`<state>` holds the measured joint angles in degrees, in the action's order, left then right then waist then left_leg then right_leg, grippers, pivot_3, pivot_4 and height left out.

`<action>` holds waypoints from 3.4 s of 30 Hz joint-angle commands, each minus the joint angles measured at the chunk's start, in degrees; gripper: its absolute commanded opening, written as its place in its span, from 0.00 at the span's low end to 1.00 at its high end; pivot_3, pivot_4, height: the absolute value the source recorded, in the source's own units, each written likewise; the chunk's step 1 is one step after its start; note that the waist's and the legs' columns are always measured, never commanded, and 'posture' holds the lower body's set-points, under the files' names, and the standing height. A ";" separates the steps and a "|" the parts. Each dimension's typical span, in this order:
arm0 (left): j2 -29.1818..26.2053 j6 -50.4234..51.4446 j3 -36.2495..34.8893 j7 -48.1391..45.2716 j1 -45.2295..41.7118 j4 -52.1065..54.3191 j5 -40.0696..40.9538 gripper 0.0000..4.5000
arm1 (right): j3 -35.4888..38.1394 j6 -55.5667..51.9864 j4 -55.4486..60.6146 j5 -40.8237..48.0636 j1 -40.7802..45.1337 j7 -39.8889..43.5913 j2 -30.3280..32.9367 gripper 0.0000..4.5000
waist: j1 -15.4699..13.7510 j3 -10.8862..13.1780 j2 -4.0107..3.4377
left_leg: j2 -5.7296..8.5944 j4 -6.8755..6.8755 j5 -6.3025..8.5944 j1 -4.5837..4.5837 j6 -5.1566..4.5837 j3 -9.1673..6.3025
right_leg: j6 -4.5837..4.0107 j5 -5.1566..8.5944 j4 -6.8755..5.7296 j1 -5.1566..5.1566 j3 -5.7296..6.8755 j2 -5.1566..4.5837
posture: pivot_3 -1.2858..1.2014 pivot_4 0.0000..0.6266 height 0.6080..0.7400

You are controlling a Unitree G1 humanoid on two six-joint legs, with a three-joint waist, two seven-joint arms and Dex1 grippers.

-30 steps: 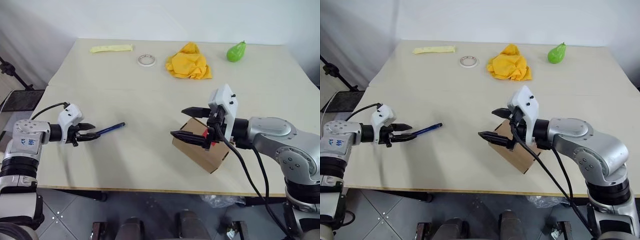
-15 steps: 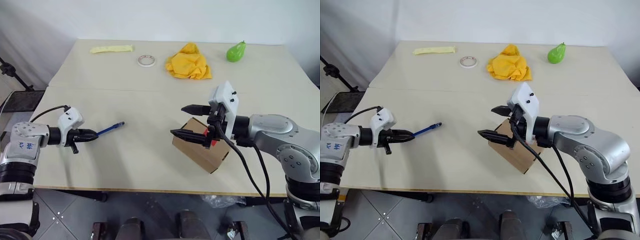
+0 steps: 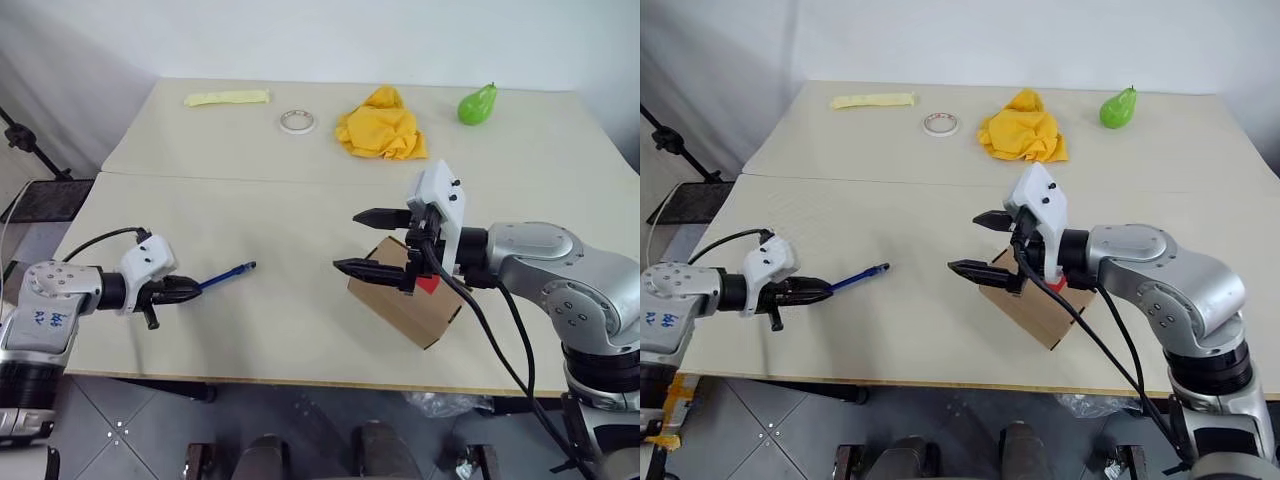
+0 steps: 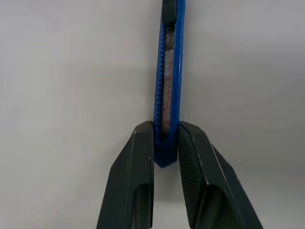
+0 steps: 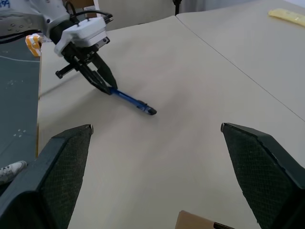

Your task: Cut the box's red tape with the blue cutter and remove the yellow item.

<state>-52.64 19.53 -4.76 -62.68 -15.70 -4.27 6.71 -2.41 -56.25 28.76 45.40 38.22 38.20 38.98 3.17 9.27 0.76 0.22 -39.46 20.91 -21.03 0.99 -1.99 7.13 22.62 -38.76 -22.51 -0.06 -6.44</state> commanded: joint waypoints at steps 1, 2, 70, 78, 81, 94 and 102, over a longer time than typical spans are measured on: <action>0.82 -0.60 0.43 1.23 5.34 6.90 0.68 0.18 | 0.20 1.10 0.66 0.02 0.77 0.87 -0.55 1.00 | -0.15 0.01 -0.02 | 0.00 0.01 0.00 -0.02 0.00 -0.04 | 0.00 0.00 0.04 0.00 0.04 0.00 | 0.52 0.24 1.00; 1.11 -1.28 0.34 1.95 6.79 8.86 0.42 0.18 | -0.12 1.09 0.69 0.00 0.68 1.08 -0.77 1.00 | -0.19 0.01 -0.02 | 0.00 0.02 0.00 -0.04 0.00 -0.08 | 0.00 0.00 0.07 0.02 0.08 -0.01 | 0.52 0.24 1.00; 5.05 -20.64 8.44 6.47 15.20 7.93 -3.79 0.18 | -35.48 12.14 -16.08 -40.35 7.12 12.75 -15.58 0.01 | -1.57 0.00 -1.30 | 1.04 0.30 -0.19 0.12 -0.31 -1.20 | 0.54 -0.29 0.96 1.03 1.48 -0.56 | 0.52 0.24 1.00; 5.75 -18.25 8.64 6.04 14.08 7.50 -3.72 0.18 | -35.14 12.77 -16.00 -41.35 6.82 12.72 -15.98 0.01 | -1.66 0.00 -1.30 | 1.13 0.30 -0.24 0.12 -0.36 -1.21 | 0.58 -0.30 0.97 1.05 1.50 -0.67 | 0.52 0.24 1.00; 5.98 -16.37 8.98 5.39 13.48 7.76 -3.18 0.18 | -34.34 13.77 -16.32 -41.93 7.11 11.97 -16.34 0.01 | -1.67 0.00 -1.30 | 1.17 0.30 -0.25 0.12 -0.38 -1.22 | 0.59 -0.31 0.97 1.06 1.51 -0.71 | 0.52 0.24 1.00; 4.94 -5.33 9.65 1.52 11.61 11.74 1.29 0.67 | -24.96 11.71 -12.76 -38.63 7.07 12.76 -15.30 0.00 | -1.55 0.00 -1.30 | 1.54 0.42 -0.29 0.09 -0.52 -1.37 | 0.70 -0.37 0.99 1.10 1.62 -1.02 | 0.52 0.24 1.00; 6.23 -1.94 9.55 0.69 6.92 9.35 3.34 0.98 | -21.97 9.70 -10.19 -35.92 6.38 13.61 -13.15 0.00 | -1.65 0.01 -1.30 | 1.61 0.44 -0.28 0.01 -0.57 -1.49 | 0.72 -0.38 1.05 1.11 1.74 -1.06 | 0.52 0.24 1.00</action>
<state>-47.35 16.39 0.57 -60.49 -9.63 7.58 10.74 -25.97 -46.61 15.97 8.49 44.43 51.65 25.59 1.51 9.27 -0.54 1.85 -39.04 20.62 -21.05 0.41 -3.50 7.85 22.24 -37.71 -21.40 1.70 -7.51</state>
